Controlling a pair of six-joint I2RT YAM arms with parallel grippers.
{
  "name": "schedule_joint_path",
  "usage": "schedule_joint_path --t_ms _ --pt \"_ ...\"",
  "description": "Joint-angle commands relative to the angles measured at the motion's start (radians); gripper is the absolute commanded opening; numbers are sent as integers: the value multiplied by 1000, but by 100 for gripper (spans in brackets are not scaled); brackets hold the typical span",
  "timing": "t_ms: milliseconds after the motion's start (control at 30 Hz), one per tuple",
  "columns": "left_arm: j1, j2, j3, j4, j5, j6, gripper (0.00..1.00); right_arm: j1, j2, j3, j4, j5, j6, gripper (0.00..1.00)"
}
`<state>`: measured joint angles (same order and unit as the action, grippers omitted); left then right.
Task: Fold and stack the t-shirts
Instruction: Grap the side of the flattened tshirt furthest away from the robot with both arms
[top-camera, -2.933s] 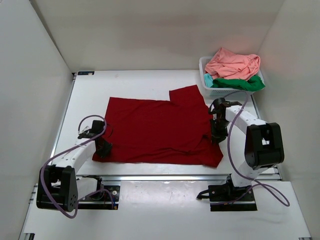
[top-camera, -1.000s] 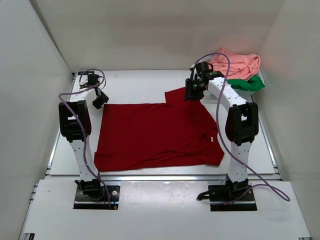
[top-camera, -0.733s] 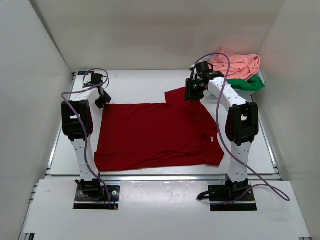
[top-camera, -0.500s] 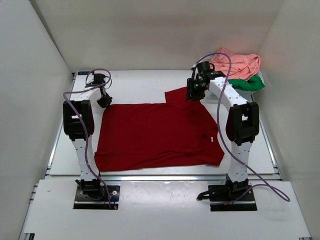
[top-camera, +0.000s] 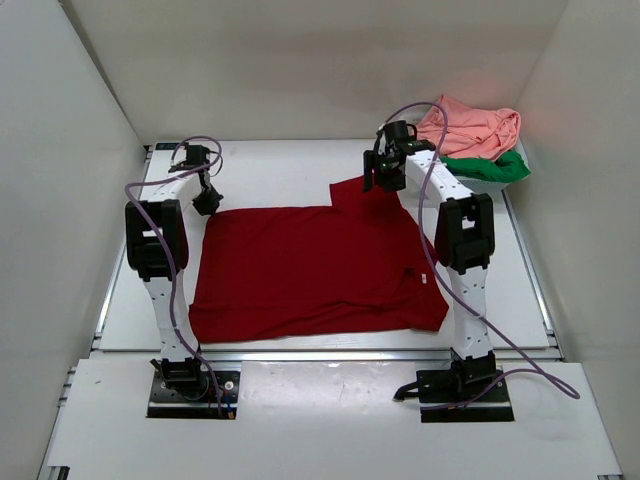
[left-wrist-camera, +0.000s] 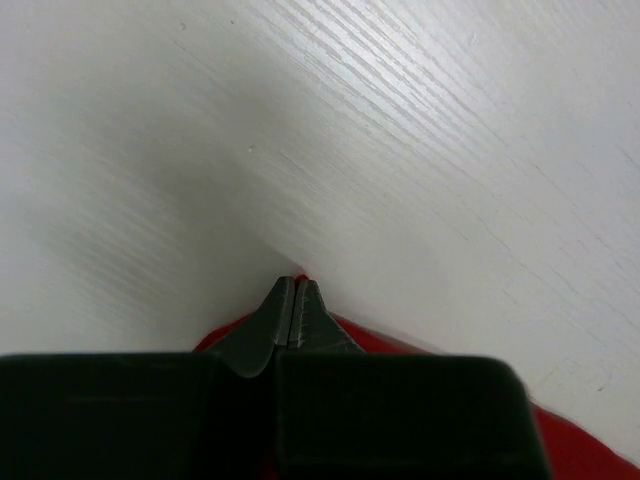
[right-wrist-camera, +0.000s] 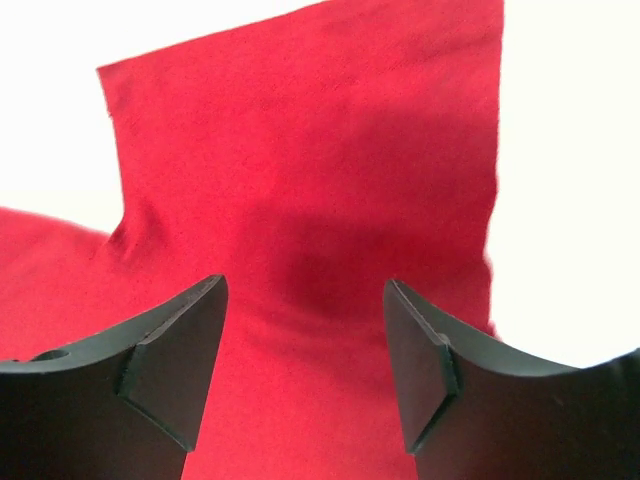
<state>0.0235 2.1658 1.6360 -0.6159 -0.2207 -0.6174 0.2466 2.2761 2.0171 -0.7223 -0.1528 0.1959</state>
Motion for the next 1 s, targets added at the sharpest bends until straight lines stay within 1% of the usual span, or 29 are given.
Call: schedule_joint_path --t_ms 0,67,100,433,733,967 --pt "18 -67 33 -15 6 33 0 -4 54 95 34 116 25 62" --pt "24 -73 31 -15 24 36 0 -6 80 124 38 145 42 63" --pt "24 -78 33 -15 23 41 0 -6 86 127 47 183 45 63" --pt "15 -83 33 -15 53 50 0 -13 123 129 81 289 20 66" --pt "16 -83 36 -5 66 50 0 -29 183 170 64 268 31 67" --pt "18 -84 42 -7 73 39 0 -23 197 180 -11 318 59 67"
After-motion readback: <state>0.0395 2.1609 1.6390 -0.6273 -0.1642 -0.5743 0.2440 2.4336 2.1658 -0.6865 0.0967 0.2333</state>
